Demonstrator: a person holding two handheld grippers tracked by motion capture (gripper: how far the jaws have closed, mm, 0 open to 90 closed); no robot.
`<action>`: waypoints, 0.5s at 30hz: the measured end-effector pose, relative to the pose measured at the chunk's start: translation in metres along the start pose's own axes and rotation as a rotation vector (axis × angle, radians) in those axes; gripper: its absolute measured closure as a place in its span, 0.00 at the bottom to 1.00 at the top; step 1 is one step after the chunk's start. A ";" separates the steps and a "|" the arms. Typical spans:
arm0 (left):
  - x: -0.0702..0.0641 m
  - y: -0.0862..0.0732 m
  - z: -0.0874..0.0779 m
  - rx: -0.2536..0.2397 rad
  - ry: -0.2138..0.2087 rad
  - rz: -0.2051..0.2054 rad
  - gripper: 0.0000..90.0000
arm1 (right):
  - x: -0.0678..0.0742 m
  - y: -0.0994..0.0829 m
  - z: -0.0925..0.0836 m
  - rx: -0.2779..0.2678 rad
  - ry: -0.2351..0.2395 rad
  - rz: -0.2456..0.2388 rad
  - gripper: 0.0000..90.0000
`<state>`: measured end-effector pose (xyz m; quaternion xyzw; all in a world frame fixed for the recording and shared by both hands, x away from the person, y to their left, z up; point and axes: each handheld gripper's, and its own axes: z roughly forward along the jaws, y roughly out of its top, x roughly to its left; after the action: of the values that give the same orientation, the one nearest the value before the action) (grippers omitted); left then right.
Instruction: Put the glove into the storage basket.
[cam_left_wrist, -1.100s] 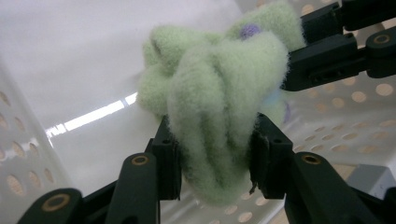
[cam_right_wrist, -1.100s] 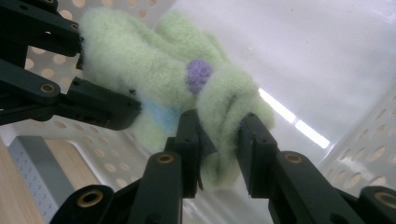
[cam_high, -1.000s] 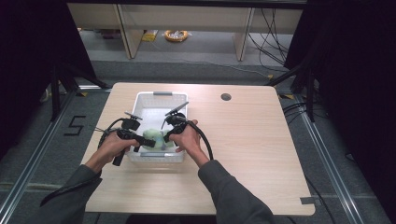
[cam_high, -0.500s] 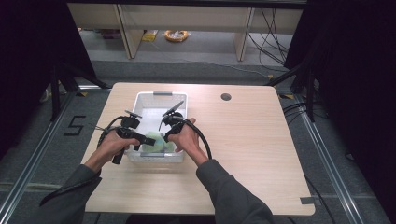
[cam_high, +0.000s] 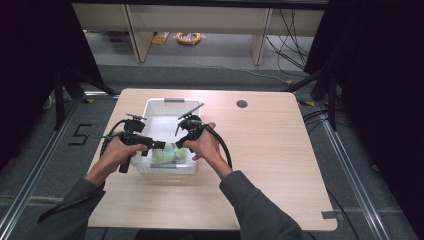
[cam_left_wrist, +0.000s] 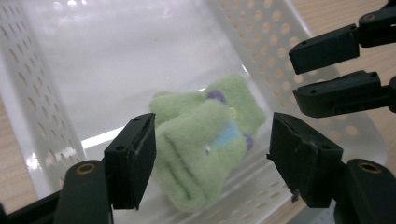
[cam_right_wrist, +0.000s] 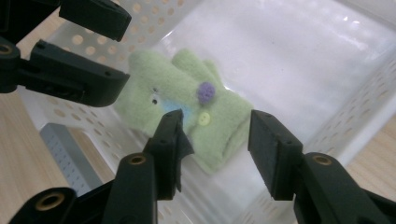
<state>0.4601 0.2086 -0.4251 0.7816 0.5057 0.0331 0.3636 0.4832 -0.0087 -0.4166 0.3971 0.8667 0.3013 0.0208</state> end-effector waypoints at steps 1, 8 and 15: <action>-0.002 -0.001 -0.002 0.000 -0.008 0.012 0.35 | -0.001 -0.001 -0.002 -0.006 0.005 -0.012 0.60; -0.017 -0.004 -0.010 -0.030 -0.038 0.053 0.32 | -0.004 -0.009 -0.023 -0.048 0.033 -0.029 0.50; -0.035 -0.011 -0.016 -0.067 -0.067 0.072 0.24 | -0.003 -0.020 -0.045 -0.106 0.046 -0.046 0.44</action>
<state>0.4283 0.1907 -0.4090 0.7874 0.4632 0.0369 0.4052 0.4597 -0.0436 -0.3907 0.3682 0.8587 0.3554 0.0286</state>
